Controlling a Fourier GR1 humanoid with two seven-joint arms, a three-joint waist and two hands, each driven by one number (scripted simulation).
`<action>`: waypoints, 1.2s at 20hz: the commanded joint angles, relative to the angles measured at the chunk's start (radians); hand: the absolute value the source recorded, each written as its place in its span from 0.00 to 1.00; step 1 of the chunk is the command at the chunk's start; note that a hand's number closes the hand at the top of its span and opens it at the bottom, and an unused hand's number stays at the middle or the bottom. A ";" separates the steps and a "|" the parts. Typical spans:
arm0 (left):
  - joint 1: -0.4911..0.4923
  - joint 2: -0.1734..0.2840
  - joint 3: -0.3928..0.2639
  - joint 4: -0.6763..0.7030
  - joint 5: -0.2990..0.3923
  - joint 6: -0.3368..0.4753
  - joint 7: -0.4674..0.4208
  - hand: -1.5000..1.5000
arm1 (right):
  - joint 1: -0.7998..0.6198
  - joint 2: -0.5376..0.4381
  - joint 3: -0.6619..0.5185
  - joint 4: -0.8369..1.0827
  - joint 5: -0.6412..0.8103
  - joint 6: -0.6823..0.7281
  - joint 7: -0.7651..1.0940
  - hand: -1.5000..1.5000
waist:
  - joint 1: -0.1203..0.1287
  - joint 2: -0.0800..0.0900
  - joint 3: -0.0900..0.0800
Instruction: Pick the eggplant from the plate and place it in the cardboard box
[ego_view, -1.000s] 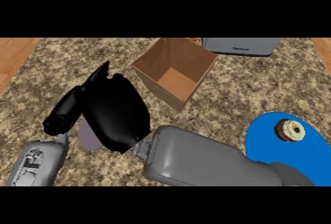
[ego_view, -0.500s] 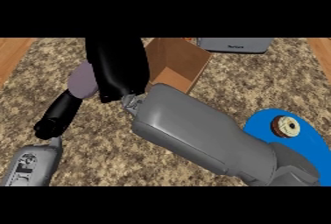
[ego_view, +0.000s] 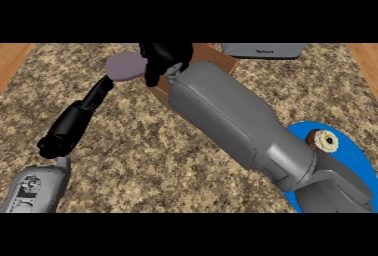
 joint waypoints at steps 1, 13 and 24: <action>0.004 -0.015 -0.017 -0.016 -0.007 0.001 0.013 0.50 | -0.031 -0.033 -0.065 0.106 -0.085 0.191 -0.076 1.00 | -0.008 -0.003 0.001; 0.004 -0.033 -0.019 -0.067 -0.013 0.009 0.050 0.50 | -0.010 -0.067 -0.115 0.388 -0.093 0.423 -0.400 0.00 | 0.002 0.001 0.001; 0.000 -0.013 0.023 -0.029 0.000 0.003 0.044 0.50 | 0.056 -0.042 -0.530 0.228 -0.438 0.132 -0.636 0.00 | -0.028 -0.001 0.006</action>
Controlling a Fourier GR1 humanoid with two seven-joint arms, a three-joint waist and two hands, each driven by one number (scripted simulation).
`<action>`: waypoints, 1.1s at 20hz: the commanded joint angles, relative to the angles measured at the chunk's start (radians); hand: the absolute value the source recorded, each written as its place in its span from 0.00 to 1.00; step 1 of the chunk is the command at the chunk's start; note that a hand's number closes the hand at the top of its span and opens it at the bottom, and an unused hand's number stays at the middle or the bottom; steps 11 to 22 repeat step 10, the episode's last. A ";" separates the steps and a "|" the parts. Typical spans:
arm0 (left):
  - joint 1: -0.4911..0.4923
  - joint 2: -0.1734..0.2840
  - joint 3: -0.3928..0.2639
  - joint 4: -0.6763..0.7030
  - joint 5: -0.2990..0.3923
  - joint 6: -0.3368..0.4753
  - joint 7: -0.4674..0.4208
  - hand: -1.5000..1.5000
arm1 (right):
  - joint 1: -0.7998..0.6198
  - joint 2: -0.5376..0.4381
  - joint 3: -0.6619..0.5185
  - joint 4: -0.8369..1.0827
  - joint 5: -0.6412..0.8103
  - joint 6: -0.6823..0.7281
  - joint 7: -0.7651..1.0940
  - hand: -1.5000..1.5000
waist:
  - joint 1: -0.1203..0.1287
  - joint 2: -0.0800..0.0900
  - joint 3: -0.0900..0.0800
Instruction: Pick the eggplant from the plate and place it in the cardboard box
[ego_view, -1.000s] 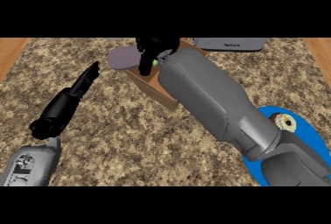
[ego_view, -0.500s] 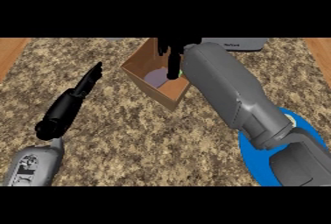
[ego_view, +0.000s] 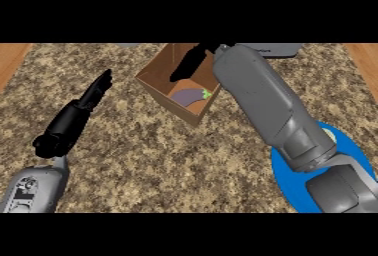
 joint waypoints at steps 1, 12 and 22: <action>0.029 -0.003 -0.008 -0.015 -0.007 0.002 -0.022 0.50 | 0.032 0.021 -0.219 -0.037 -0.189 -0.122 -0.050 0.00 | 0.010 0.001 0.001; -0.010 0.026 0.018 0.008 0.017 -0.044 -0.017 0.50 | 0.086 -0.084 -0.394 0.071 -0.299 -0.125 -0.184 0.00 | 0.011 0.005 -0.003; -0.010 0.026 0.018 0.008 0.017 -0.044 -0.017 0.50 | 0.086 -0.084 -0.394 0.071 -0.299 -0.125 -0.184 0.00 | 0.011 0.005 -0.003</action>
